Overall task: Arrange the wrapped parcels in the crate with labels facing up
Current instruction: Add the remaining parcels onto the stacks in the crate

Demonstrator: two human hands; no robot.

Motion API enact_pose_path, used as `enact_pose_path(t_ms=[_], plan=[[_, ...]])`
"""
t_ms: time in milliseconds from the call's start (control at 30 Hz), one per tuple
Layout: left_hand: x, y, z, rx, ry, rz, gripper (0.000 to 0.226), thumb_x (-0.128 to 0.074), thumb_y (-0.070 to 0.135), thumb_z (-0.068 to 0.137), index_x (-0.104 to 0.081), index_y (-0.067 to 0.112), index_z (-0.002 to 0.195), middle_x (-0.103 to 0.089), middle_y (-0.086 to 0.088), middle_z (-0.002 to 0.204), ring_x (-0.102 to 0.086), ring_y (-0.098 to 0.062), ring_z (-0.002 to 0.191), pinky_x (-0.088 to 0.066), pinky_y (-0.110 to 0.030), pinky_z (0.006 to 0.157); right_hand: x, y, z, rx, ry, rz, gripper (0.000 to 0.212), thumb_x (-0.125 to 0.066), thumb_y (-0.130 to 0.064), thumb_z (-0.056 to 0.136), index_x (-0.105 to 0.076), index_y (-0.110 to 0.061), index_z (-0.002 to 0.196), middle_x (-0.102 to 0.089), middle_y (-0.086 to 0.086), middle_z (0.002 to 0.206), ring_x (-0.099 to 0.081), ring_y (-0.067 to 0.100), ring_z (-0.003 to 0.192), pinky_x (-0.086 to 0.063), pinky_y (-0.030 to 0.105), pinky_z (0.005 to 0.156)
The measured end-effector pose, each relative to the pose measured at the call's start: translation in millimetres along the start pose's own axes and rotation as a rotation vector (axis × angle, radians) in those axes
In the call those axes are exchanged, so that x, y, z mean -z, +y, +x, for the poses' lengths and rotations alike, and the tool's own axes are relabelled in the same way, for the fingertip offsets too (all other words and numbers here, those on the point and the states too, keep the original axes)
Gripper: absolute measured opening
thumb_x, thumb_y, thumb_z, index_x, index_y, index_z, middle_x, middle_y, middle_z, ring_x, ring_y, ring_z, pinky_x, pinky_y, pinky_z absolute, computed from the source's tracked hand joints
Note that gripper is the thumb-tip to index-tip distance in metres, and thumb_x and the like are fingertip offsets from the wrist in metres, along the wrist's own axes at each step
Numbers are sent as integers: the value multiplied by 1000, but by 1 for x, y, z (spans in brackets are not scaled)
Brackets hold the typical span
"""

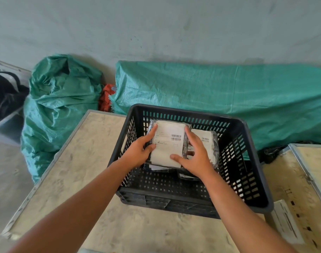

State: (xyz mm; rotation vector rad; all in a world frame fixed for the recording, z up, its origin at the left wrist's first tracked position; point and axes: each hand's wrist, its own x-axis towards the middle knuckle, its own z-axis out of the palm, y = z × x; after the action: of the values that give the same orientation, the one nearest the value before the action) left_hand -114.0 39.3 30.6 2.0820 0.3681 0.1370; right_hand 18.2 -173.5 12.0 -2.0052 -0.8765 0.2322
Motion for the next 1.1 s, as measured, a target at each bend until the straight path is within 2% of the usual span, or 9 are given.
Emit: enact_pose_path(t_ms=[100,167,267,367,500,700,900,1000,1100], plan=[[0,0,4,45,-9,-20,70,-51,22,105,-15,58,152,-48,9,143,-56,-8,116,-46,-15,92,-7,-4,3,-25,-79,-18,117,-82,-71,62,-18,-48,158,-14,-2,169,-12,11,154,-23,42,123],[1,0,7,87,-13,-19,70,-50,22,105,-13,57,153,-50,9,141,-61,-11,110,-50,-15,84,-10,-7,9,-42,-117,-19,123,-84,-70,61,-19,-41,160,-11,2,170,-8,15,156,-21,47,124],[2,5,16,112,17,-10,70,-50,19,105,-14,52,155,-51,14,134,-61,0,95,-50,-6,68,-11,-11,24,-82,-158,-47,125,-84,-68,62,-15,-38,161,-10,5,170,-2,18,156,-19,50,124],[1,11,29,145,72,20,71,-51,16,104,-15,48,156,-57,17,120,-64,-6,73,-47,-9,50,-11,-15,43,-108,-192,-85,127,-83,-69,62,-13,-35,162,-9,6,170,-2,21,156,-18,49,124],[-2,5,48,170,105,105,63,-50,18,104,-23,39,158,-57,-3,132,-56,-5,66,-40,-7,43,-14,-17,63,-154,-231,-149,129,-86,-64,63,-12,-29,163,-8,11,170,-5,27,156,-17,49,124],[-8,-13,65,269,88,60,64,-51,15,104,-26,39,157,-62,1,109,-53,-9,55,-39,-15,38,-24,-15,75,-235,-292,-181,131,-88,-60,64,-10,-24,164,-22,13,163,-23,32,150,-26,48,120],[-14,-32,73,283,64,136,65,-55,17,102,-27,42,156,-50,-4,142,-63,-14,83,-45,-11,47,-35,-3,74,-245,-334,-226,134,-90,-57,63,-10,-19,164,-8,18,167,-12,35,154,-17,49,122],[-21,-43,72,269,-35,242,70,-57,19,101,-20,33,159,-2,-11,168,-52,-26,129,-48,-8,74,-41,-1,77,-275,-378,-296,132,-87,-57,67,-9,-13,163,12,21,167,-5,38,154,-13,47,122],[-25,-50,71,209,-99,331,74,-57,23,102,-13,23,161,32,-5,162,-29,-31,147,-48,-19,95,-44,2,79,-260,-412,-355,125,-83,-58,73,-12,-8,162,25,15,166,-8,37,154,-18,44,122]])
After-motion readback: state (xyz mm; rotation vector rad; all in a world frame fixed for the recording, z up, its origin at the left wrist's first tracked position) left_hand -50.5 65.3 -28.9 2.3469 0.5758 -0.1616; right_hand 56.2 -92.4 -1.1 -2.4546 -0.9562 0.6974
